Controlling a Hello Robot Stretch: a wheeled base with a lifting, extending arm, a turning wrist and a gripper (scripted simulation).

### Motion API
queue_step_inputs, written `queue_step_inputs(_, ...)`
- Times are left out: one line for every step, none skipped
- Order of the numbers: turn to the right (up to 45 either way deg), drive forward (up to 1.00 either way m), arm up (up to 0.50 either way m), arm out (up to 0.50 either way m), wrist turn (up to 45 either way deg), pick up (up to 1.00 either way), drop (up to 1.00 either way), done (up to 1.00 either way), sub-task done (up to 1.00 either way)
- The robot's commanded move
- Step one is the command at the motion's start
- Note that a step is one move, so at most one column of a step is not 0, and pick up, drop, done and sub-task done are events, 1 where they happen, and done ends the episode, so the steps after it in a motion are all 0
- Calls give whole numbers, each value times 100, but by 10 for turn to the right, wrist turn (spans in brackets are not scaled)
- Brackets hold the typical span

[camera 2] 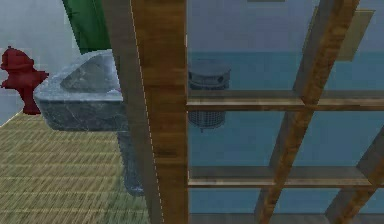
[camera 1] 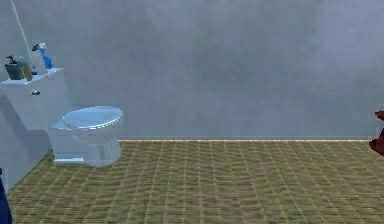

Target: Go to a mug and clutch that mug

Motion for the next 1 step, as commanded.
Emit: queue_step_inputs(30,0,0,0,0,0,0,0,0)
